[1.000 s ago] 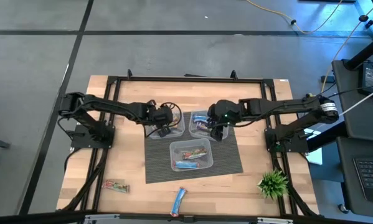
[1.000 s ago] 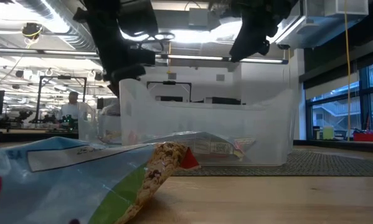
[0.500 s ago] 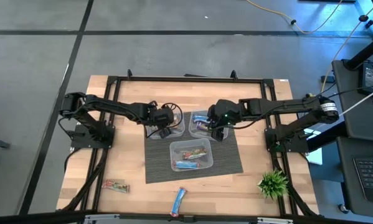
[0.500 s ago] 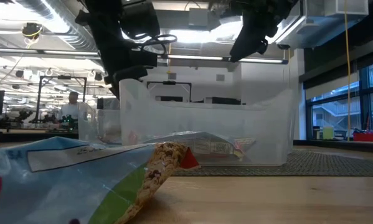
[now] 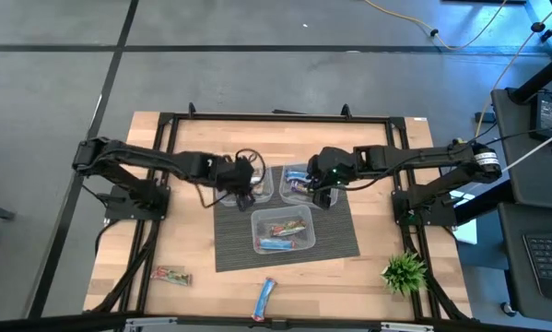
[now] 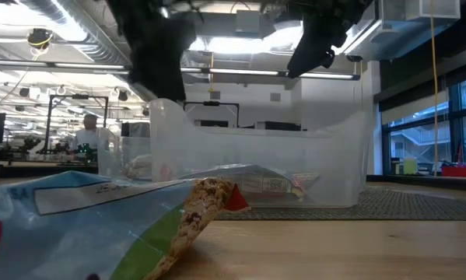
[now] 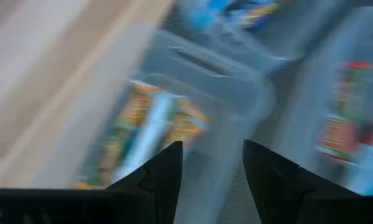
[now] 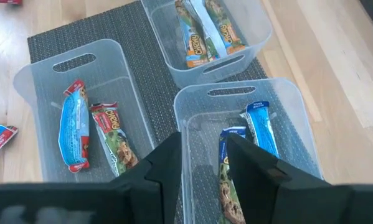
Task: Pick and place Granola Bars by type
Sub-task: Put the red granola bar into the bottom transparent bin
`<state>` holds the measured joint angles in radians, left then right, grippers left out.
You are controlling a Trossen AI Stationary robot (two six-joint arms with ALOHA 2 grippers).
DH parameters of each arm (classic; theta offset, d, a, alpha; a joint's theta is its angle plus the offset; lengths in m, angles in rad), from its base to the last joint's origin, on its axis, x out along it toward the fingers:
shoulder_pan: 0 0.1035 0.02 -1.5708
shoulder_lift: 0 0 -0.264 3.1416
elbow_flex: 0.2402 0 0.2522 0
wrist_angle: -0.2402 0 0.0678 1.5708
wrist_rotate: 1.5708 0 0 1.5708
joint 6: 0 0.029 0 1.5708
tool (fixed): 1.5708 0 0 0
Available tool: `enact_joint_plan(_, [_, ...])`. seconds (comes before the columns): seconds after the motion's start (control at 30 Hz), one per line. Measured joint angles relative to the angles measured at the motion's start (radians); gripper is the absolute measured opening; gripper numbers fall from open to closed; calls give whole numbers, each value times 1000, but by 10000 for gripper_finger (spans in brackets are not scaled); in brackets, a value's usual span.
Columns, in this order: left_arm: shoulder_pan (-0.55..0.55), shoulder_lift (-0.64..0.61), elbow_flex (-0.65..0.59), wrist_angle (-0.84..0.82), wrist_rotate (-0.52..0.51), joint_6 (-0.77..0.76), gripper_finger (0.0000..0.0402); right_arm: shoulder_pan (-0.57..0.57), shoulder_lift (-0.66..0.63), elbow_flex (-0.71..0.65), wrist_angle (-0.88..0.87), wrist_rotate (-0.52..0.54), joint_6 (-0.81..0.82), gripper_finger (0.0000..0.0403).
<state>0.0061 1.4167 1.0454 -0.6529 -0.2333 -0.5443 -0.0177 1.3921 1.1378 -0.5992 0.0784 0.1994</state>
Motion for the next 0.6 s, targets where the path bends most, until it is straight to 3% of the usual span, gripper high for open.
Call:
enact_joint_plan(0.3, [-312, -28, 1, 129, -13, -210, 157, 0, 0, 0, -1, 0, -1, 131])
enact_joint_plan(0.5, [-460, 8, 2, 316, -46, -304, 157, 0, 0, 0, -4, 0, -36, 131])
enact_joint_plan(0.6, [-513, 64, 47, 314, -64, -352, 157, 0, 0, 0, -6, 0, -70, 131])
